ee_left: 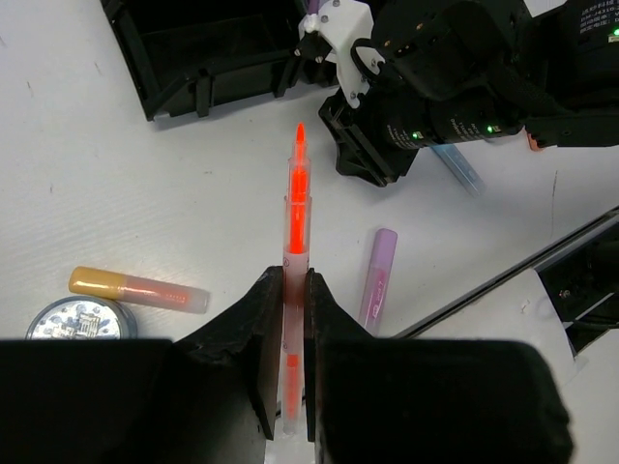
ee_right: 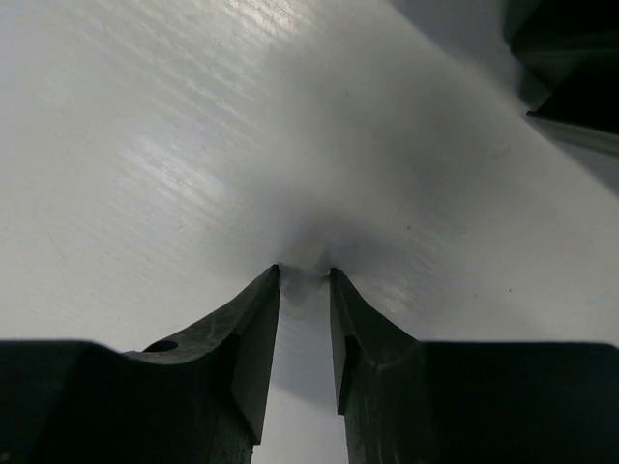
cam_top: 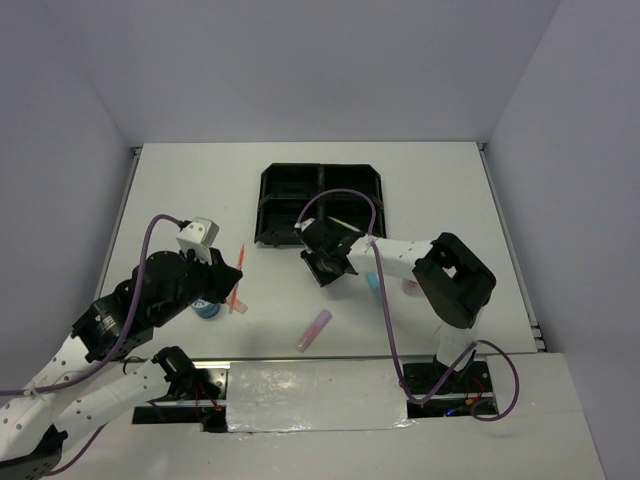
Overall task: Sort the stationery into containers
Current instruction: Close the pen cap on the pen.
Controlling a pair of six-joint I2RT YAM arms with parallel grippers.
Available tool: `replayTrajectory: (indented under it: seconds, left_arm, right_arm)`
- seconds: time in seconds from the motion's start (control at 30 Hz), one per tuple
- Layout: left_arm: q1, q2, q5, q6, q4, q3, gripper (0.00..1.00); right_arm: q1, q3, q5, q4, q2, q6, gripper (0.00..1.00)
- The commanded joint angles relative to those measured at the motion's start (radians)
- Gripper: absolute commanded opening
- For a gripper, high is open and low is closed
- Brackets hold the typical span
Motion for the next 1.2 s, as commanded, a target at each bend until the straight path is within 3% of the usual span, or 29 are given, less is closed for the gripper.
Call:
replayTrajectory:
  seconds: [0.0, 0.07, 0.17, 0.2, 0.23, 0.37, 0.53, 0.63, 0.77, 0.93, 1.17]
  left_arm:
    - [0.0, -0.015, 0.018, 0.026, 0.042, -0.009, 0.0]
    - [0.0, -0.018, 0.02, 0.027, 0.044, -0.009, 0.0]
    - [0.0, -0.015, 0.021, 0.026, 0.044, -0.009, 0.0]
    - [0.0, -0.013, 0.023, 0.024, 0.044, -0.009, 0.0]
    - [0.0, -0.01, 0.026, 0.026, 0.045, -0.009, 0.0]
    - [0.0, -0.002, 0.056, 0.024, 0.056, -0.004, 0.0]
    - [0.001, -0.008, 0.162, -0.021, 0.12, -0.015, 0.0]
    - [0.0, -0.016, 0.29, -0.087, 0.273, -0.075, 0.0]
    - [-0.003, 0.014, 0.452, -0.214, 0.618, -0.203, 0.0]
    - [-0.021, 0.064, 0.53, -0.292, 0.856, -0.271, 0.0]
    - [-0.037, 0.082, 0.541, -0.299, 0.947, -0.268, 0.0]
  right_arm:
    - [0.005, -0.016, -0.008, 0.029, 0.018, 0.016, 0.33]
    - [0.005, -0.022, -0.003, 0.031, 0.027, 0.022, 0.33]
    - [0.005, -0.036, -0.005, 0.038, 0.026, 0.03, 0.24]
    - [0.006, -0.039, -0.008, 0.038, 0.024, 0.033, 0.05]
    - [0.006, -0.042, -0.006, 0.041, 0.015, 0.039, 0.0]
    - [0.006, -0.065, -0.04, 0.095, -0.06, 0.063, 0.0]
    - [0.017, -0.129, -0.046, 0.23, -0.356, 0.189, 0.0]
    - [0.061, -0.226, 0.054, 0.42, -0.583, 0.298, 0.0]
    - [0.129, -0.367, 0.393, 0.639, -0.857, 0.524, 0.0]
    - [0.225, -0.43, 0.581, 0.784, -0.965, 0.614, 0.0]
    - [0.31, -0.396, 0.58, 0.839, -0.93, 0.588, 0.0]
